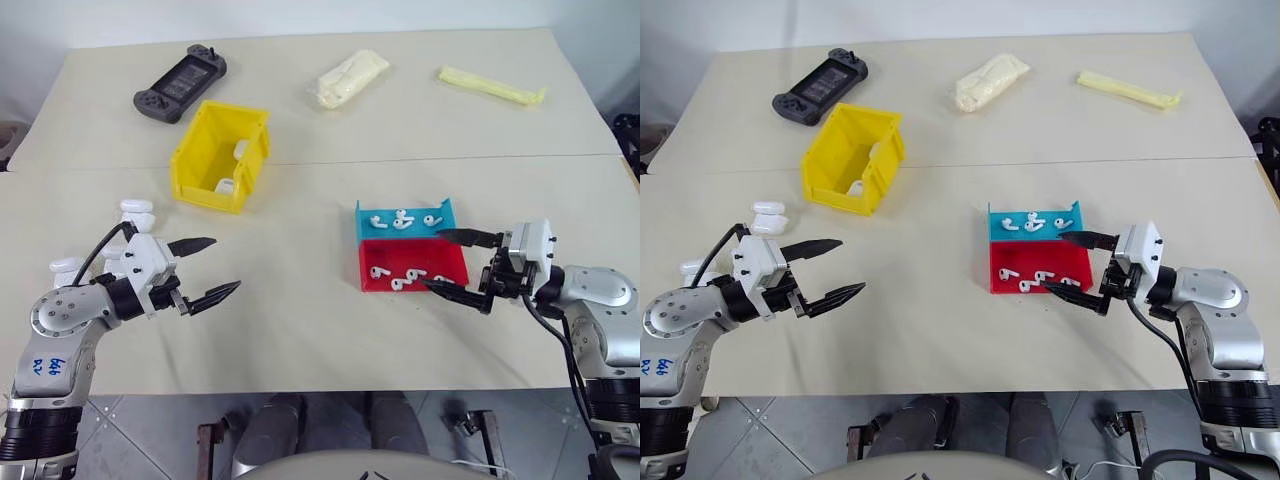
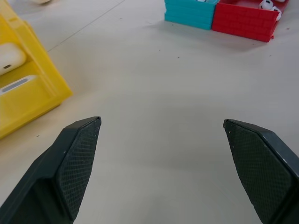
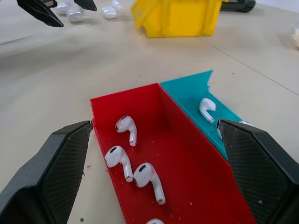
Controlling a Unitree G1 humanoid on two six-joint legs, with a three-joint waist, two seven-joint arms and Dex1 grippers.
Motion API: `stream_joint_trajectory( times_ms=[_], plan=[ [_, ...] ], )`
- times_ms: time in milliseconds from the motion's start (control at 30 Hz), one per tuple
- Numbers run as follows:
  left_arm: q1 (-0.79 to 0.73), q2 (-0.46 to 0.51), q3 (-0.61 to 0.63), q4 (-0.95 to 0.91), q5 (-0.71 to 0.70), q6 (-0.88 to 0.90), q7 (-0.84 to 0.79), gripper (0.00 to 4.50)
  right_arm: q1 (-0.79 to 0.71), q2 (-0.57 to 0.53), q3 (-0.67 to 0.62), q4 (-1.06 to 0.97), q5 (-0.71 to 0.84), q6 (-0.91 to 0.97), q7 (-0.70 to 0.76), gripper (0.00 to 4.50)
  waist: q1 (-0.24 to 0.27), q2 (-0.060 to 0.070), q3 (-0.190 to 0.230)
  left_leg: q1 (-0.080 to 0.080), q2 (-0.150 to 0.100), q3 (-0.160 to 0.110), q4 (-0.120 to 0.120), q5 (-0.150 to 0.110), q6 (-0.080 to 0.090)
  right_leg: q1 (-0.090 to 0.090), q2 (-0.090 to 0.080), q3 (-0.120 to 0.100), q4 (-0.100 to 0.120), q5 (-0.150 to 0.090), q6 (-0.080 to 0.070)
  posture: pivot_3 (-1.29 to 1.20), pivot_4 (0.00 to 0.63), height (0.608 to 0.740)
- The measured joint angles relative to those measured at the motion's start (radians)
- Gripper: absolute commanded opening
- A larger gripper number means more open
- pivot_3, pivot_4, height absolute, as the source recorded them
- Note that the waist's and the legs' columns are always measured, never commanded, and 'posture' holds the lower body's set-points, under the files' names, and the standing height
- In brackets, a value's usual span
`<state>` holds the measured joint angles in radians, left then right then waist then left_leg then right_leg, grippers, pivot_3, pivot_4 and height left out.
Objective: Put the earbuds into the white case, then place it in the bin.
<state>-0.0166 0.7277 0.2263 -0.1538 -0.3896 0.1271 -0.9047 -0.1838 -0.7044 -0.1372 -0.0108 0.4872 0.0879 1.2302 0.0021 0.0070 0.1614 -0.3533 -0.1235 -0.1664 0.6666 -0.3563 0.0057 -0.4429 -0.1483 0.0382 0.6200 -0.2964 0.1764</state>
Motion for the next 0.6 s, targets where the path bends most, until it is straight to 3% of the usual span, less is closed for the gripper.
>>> stream_joint_trajectory(
  times_ms=[267, 600],
  plan=[
    [0.076, -0.056, 0.096, -0.033, -0.003, -0.011, 0.099, 4.46, -0.069, 0.043, 0.055, 0.02, -0.017, -0.003, 0.004, 4.5, -0.009, 0.0, 0.0, 0.0, 0.002, 0.001, -0.001, -0.001, -0.001, 0.0, 0.001, 0.0, 0.0, 0.0, 0.0, 0.0, 0.15, 0.74],
    [0.431, -0.336, 0.435, -0.137, -0.105, 0.009, 0.377, 4.46, -0.124, 0.183, 0.171, -0.102, 0.013, 0.043, -0.019, 4.5, 0.009, -0.004, 0.001, 0.0, 0.003, 0.001, 0.002, -0.002, -0.001, 0.0, 0.002, 0.0, -0.002, 0.0, -0.001, 0.0, 0.15, 0.74]
  ],
)
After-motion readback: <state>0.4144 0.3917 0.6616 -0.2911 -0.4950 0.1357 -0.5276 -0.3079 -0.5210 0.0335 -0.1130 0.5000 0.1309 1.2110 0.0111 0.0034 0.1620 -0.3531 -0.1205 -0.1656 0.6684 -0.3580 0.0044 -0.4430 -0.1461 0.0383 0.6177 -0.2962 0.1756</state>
